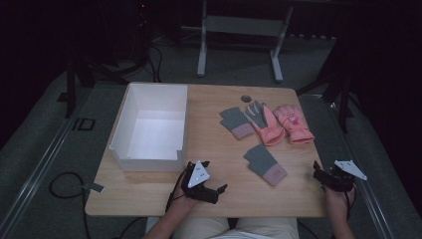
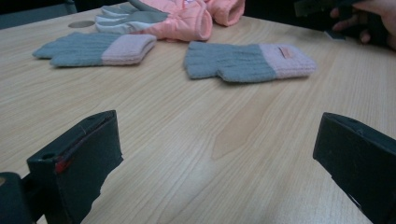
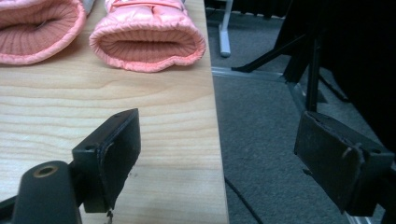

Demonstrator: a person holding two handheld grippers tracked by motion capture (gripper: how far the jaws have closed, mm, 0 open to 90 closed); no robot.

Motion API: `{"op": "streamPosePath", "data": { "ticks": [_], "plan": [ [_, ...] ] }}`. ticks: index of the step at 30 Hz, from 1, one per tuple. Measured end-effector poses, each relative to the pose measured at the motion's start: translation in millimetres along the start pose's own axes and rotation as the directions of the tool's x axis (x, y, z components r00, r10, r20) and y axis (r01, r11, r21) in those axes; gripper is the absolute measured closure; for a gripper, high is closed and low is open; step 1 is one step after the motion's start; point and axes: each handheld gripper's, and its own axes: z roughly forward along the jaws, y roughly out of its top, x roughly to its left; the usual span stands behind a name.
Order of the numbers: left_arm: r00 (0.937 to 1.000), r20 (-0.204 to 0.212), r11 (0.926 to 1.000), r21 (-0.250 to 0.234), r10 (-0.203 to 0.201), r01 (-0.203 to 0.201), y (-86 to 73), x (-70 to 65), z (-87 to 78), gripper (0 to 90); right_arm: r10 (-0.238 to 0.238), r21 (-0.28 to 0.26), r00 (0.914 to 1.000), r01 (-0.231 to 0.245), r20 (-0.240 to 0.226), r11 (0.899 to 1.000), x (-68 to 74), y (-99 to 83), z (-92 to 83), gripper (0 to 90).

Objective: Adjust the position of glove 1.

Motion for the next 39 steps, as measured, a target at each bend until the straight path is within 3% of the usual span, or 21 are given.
{"op": "streamPosePath", "data": {
  "ticks": [7,14,18,22,27,30,35,39],
  "plan": [
    [1.0000,-0.009,1.0000,0.004,0.000,0.000,0.2,0.2,0.6,0.6,-0.036,-0.015,0.9993,0.036,0.009,0.999,3.4,-0.6,-1.2,13.1],
    [0.9999,0.011,1.0000,0.000,0.000,0.000,0.1,1.2,0.3,0.6,-0.052,0.031,0.9986,0.052,-0.007,0.998,4.1,1.1,2.9,13.7],
    [0.9999,0.008,0.9999,0.002,0.010,-0.010,0.2,0.1,0.3,0.5,-0.069,0.038,0.9976,0.068,0.009,0.997,5.6,0.6,2.4,13.5],
    [0.9999,0.004,0.9999,-0.011,0.013,-0.013,-0.5,-0.3,-1.2,0.6,-0.071,0.090,0.9975,0.070,0.002,0.993,6.3,2.2,6.9,13.7],
    [0.9999,0.009,0.9999,-0.014,0.010,-0.010,-0.6,0.2,-1.2,0.6,-0.029,0.148,0.9988,0.034,-0.039,0.988,7.3,3.0,9.2,14.1],
    [0.9999,0.011,0.9999,-0.013,0.008,-0.008,-0.5,0.4,-1.1,0.6,-0.025,0.145,0.9994,0.028,-0.022,0.989,8.4,2.9,8.5,16.8],
    [0.9999,0.016,0.9999,-0.012,0.000,0.000,-0.5,1.2,-0.9,0.6,-0.020,0.214,0.9983,0.032,-0.055,0.976,9.8,6.6,9.8,15.2],
    [0.9999,0.015,0.9999,-0.014,0.001,-0.001,-0.5,1.0,-1.0,0.6,0.017,0.252,0.9966,0.004,-0.081,0.968,8.7,11.6,6.0,13.9]
  ]
}}
